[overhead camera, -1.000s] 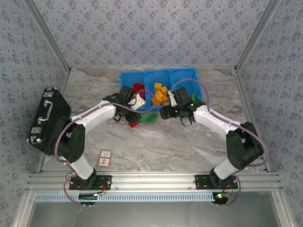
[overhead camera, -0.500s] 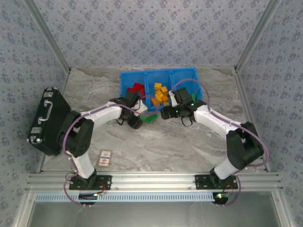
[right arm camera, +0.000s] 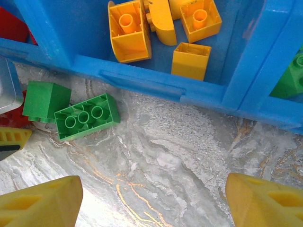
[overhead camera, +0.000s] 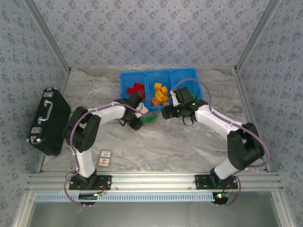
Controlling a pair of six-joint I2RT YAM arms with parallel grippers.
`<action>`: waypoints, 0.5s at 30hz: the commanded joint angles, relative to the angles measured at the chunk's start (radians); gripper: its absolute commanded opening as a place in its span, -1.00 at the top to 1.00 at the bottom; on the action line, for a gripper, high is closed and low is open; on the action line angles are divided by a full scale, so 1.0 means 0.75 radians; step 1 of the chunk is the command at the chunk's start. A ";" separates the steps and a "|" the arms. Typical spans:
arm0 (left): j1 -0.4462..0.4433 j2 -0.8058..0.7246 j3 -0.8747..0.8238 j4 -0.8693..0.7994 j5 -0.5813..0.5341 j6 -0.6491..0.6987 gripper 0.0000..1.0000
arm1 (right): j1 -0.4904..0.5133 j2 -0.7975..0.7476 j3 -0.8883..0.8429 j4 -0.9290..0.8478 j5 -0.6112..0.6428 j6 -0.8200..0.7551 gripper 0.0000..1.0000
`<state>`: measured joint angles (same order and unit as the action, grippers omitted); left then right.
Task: Sort the legos into containers by color
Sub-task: Pick up the lego from the center of the table.
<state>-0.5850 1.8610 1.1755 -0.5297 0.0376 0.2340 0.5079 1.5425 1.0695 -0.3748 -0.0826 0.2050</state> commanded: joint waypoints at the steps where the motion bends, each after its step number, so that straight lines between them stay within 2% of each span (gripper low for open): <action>1: -0.006 0.038 0.030 -0.053 -0.010 -0.011 0.12 | -0.010 -0.041 0.015 -0.028 0.022 -0.024 -0.61; 5: -0.005 0.030 0.024 -0.055 -0.017 -0.025 0.30 | -0.020 -0.044 0.009 -0.030 0.022 -0.028 -0.61; 15: 0.012 -0.190 0.127 -0.117 -0.056 -0.022 0.37 | -0.013 -0.038 -0.014 -0.004 -0.007 -0.005 -0.62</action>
<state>-0.5835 1.8088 1.2022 -0.5877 0.0128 0.2111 0.4969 1.5314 1.0679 -0.3759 -0.0834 0.1947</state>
